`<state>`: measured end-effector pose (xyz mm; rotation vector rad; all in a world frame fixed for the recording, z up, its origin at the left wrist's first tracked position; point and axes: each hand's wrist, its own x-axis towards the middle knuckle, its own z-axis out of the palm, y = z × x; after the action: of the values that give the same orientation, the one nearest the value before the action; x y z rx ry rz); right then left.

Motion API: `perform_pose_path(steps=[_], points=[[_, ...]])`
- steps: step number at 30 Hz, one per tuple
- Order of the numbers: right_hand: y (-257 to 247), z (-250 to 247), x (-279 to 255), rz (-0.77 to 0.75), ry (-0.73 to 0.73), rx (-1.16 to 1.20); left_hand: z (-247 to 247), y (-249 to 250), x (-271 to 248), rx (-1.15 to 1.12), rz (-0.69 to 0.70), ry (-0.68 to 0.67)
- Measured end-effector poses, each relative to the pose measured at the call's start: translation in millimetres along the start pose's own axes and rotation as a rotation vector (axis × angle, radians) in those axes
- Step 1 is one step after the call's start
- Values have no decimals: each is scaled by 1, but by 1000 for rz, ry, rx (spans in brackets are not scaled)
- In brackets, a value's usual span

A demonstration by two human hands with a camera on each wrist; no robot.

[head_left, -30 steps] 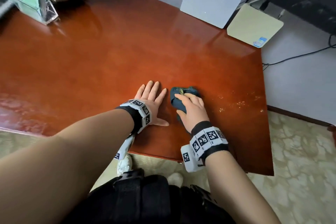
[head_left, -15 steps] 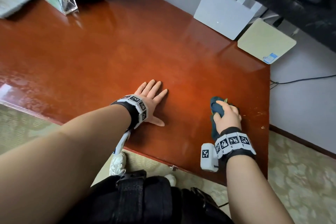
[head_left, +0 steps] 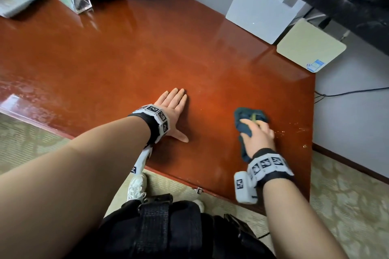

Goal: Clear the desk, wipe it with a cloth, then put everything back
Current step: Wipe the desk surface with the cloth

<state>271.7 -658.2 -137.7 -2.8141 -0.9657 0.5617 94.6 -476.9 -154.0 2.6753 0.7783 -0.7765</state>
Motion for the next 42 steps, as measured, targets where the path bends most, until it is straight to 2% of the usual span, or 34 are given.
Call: perform_pose_path(steps=[2, 5, 7, 9, 11, 13, 17, 22, 25, 27, 31, 34, 35, 37, 39, 41, 42], points=[[21, -11, 6, 115, 2, -30, 0, 0, 0, 7, 0, -3], [19, -17, 10, 99, 55, -25, -1, 1, -1, 18, -6, -15], [-1, -16, 7, -16, 117, 37, -2, 2, -1, 16, -22, -29], [-22, -7, 0, -206, 37, 8, -5, 6, -1, 1, -54, -44], [-30, 8, -6, -369, -58, -127, -8, 14, 0, -30, -96, -44], [-22, 12, -1, -402, -74, -196, -10, 25, 1, -73, -142, -22], [30, -4, 22, -325, -46, -172, -18, 57, 5, -106, -160, -3], [135, -42, 46, -6, 52, -90, -26, 116, 21, -54, -108, -18], [179, -64, 53, 102, 42, -59, -28, 151, 30, -51, -103, -37], [196, -78, 56, 141, 50, 58, -27, 172, 36, -70, -109, -52], [197, -105, 59, 160, 143, 577, -25, 203, 45, -115, -128, -77], [183, -111, 58, 186, 63, 979, -22, 210, 48, -112, -156, -72], [182, -108, 60, 188, 23, 970, -20, 210, 49, -113, -161, -70], [187, -99, 63, 184, -84, 550, -18, 209, 49, -114, -164, -70], [198, -90, 63, 196, -42, 184, -17, 211, 50, -101, -175, -68], [203, -84, 60, 97, 42, 215, -19, 216, 51, -90, -202, -65], [203, -80, 61, 24, 36, 258, -22, 218, 52, -88, -219, -64]])
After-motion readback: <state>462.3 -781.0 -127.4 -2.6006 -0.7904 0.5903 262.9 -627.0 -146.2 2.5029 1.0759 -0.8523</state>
